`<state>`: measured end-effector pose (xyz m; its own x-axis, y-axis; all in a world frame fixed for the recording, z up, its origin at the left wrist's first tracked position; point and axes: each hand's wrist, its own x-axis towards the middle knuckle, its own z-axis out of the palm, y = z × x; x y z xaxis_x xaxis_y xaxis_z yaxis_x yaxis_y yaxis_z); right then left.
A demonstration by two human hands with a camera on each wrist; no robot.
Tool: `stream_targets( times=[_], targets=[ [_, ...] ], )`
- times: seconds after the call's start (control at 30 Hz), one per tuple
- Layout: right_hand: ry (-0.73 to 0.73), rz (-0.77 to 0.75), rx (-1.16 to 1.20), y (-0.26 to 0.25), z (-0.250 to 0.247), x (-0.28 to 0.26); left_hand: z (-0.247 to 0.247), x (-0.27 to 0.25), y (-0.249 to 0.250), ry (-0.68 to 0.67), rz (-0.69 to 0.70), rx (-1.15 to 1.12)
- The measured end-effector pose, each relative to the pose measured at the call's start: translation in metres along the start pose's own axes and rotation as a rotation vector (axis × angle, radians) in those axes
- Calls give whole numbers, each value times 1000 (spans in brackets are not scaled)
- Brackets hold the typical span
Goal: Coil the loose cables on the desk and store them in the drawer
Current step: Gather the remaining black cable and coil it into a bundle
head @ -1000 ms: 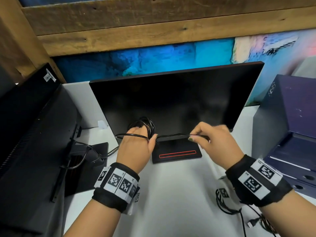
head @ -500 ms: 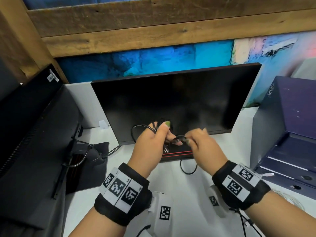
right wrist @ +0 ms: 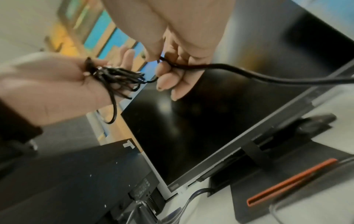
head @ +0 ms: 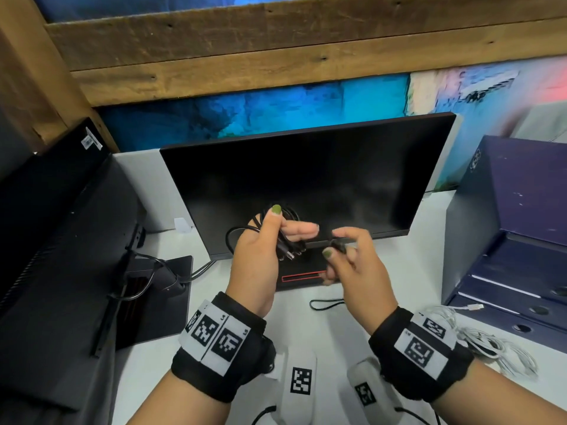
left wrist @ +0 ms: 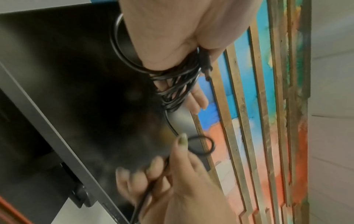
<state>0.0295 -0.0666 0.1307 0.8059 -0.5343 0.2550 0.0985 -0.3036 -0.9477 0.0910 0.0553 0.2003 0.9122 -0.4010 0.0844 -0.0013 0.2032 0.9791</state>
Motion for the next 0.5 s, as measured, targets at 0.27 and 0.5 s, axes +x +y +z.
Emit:
stream_targets(
  times=[0.27,0.5],
  targets=[
    [-63,80,-417,24,-1,-3,-5,1,3,-21,22,-375],
    [-316,-4,-226,5,-5,-13,-28,24,9,109,207,-345]
  ],
)
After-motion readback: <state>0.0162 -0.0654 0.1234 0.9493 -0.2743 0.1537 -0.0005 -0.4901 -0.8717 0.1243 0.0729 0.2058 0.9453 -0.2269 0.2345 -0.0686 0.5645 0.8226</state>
